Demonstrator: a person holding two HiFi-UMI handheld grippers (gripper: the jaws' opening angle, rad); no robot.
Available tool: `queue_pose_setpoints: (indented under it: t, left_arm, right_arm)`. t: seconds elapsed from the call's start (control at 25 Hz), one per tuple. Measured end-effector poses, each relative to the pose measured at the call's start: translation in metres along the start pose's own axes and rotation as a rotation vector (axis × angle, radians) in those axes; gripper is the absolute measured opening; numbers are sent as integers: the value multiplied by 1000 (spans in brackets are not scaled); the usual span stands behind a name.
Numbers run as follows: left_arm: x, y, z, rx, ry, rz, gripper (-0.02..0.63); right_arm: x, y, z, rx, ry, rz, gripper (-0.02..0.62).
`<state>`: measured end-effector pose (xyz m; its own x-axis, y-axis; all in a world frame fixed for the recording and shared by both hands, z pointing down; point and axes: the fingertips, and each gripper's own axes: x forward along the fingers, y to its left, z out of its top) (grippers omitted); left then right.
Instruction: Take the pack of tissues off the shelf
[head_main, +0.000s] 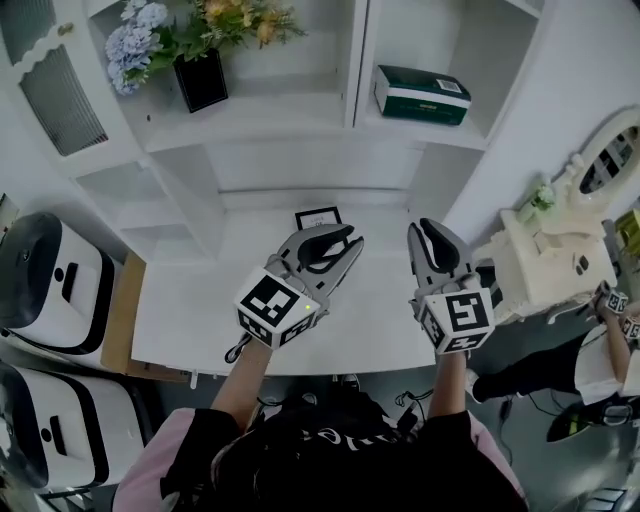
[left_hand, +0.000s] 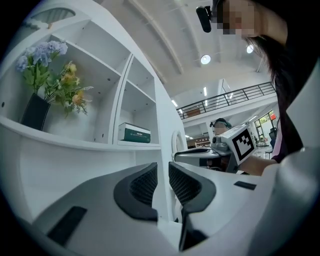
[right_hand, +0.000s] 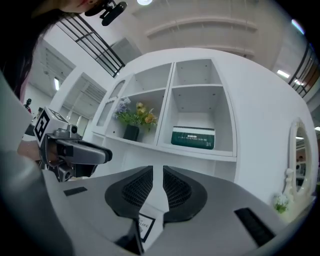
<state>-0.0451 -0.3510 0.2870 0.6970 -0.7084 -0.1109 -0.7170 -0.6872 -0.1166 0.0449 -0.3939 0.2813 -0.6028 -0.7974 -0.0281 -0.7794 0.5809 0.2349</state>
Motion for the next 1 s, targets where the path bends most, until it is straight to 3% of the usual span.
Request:
queue_pose_setpoints:
  t: [0.32,0.56,0.8,1.0]
  left_arm:
    - [63,36,43,87,-52,91,81]
    - [106,67,57,181,13,156,81]
    - [137,94,78,154,26,246,83]
    - [155,113,89,109,34,357,123]
  right_arm:
    - [41,-64,27,-57,-83,77,75]
    - [68,-113,36,-61,-106,104,75]
    - [87,-154,53,-53,-118,80,81]
    - [101,-171,68,-13,-124,90,191]
